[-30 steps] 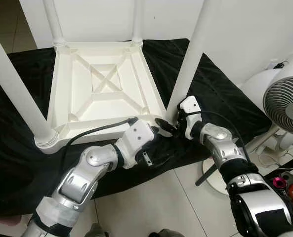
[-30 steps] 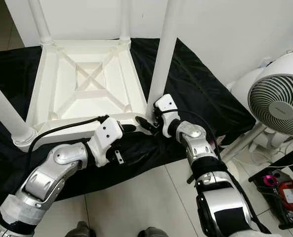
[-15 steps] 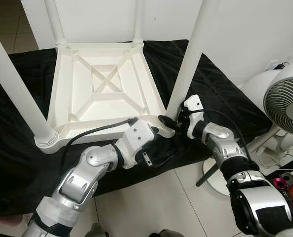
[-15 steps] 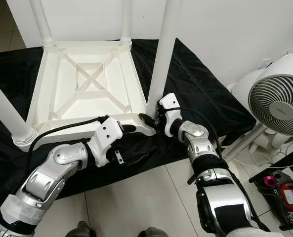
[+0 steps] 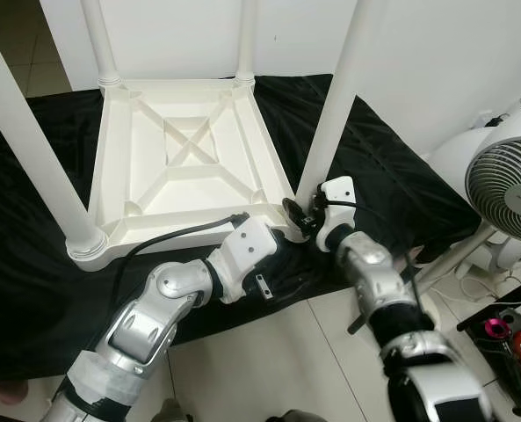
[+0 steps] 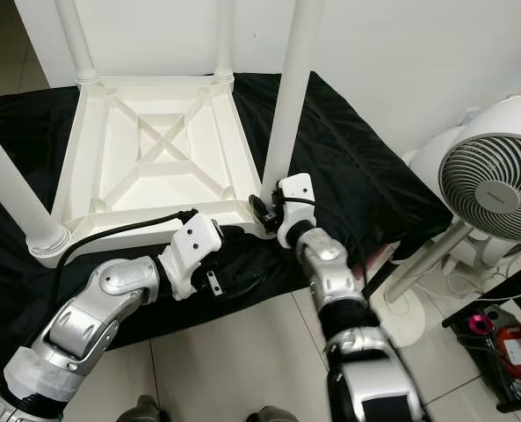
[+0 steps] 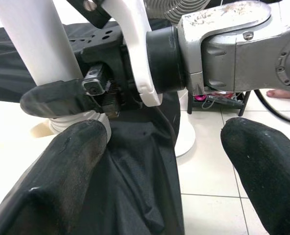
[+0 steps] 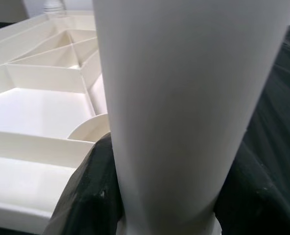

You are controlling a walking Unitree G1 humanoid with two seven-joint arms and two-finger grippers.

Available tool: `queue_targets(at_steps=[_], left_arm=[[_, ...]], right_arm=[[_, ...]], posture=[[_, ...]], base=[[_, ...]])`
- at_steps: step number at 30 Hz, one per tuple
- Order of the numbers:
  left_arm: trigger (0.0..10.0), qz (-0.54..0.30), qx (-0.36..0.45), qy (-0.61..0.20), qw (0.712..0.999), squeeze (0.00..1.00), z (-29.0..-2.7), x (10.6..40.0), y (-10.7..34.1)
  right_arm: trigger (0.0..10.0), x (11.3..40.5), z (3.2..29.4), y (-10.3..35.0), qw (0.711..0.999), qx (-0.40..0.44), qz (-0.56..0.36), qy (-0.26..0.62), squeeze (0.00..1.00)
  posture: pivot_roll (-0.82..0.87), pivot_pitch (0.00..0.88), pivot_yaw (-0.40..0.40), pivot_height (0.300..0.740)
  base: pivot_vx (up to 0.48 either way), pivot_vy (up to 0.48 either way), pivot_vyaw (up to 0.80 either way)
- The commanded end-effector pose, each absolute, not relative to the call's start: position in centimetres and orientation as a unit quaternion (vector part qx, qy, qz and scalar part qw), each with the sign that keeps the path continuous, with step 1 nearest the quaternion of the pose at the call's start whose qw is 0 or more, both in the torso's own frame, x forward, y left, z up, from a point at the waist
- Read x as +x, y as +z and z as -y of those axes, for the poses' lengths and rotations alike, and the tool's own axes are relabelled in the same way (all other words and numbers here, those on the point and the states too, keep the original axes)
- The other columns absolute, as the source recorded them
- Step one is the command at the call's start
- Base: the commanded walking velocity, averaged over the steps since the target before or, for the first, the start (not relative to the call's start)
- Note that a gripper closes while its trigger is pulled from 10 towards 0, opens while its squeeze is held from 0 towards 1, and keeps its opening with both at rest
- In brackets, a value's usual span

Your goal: Building children table

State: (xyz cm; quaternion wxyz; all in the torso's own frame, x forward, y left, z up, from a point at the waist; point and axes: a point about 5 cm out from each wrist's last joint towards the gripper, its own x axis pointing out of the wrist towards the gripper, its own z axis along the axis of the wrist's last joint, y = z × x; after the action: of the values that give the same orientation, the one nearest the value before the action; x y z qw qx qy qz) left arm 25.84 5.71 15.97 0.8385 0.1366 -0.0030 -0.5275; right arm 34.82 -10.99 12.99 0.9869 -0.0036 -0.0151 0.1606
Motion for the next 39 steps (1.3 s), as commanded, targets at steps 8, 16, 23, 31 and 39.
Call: queue_targets(at_steps=[8, 16, 23, 31, 39], left_arm=[[10.0, 0.001, 0.144, -0.482, 0.864, 0.0, -6.6, 27.1, 15.9], [10.0, 0.004, 0.154, -0.467, 0.871, 0.0, -7.4, 27.7, 16.1], [10.0, 0.006, 0.153, -0.465, 0.872, 0.0, -7.3, 27.6, 16.1], [10.0, 0.009, 0.151, -0.46, 0.875, 0.0, -7.6, 27.8, 16.2], [10.0, 0.009, 0.154, -0.477, 0.865, 0.0, -7.2, 27.6, 16.2]], right_arm=[[10.0, 32.8, 7.1, 12.9, 0.995, 0.06, 0.028, 0.08, 0.0], [10.0, 32.6, 7.2, 13.5, 0.995, 0.042, 0.031, 0.086, 0.0], [10.0, 32.0, 6.8, 13.9, 0.987, 0.086, 0.039, 0.129, 1.0], [10.0, 31.9, 9.9, 14.1, 0.978, 0.042, 0.052, 0.195, 0.0], [10.0, 32.4, 13.5, 13.3, 0.947, -0.08, 0.033, 0.31, 0.0]], posture=[[-0.07, 0.033, -0.054, 0.74], [-0.07, 0.033, -0.054, 0.74], [-0.07, 0.032, -0.054, 0.74], [-0.06, 0.037, -0.053, 0.74], [-0.07, 0.035, -0.035, 0.74]], base=[[0.0, 0.0, 0.0], [0.0, 0.0, 0.0], [0.0, 0.0, 0.0], [0.0, 0.0, 0.0], [0.0, 0.0, 0.0]])
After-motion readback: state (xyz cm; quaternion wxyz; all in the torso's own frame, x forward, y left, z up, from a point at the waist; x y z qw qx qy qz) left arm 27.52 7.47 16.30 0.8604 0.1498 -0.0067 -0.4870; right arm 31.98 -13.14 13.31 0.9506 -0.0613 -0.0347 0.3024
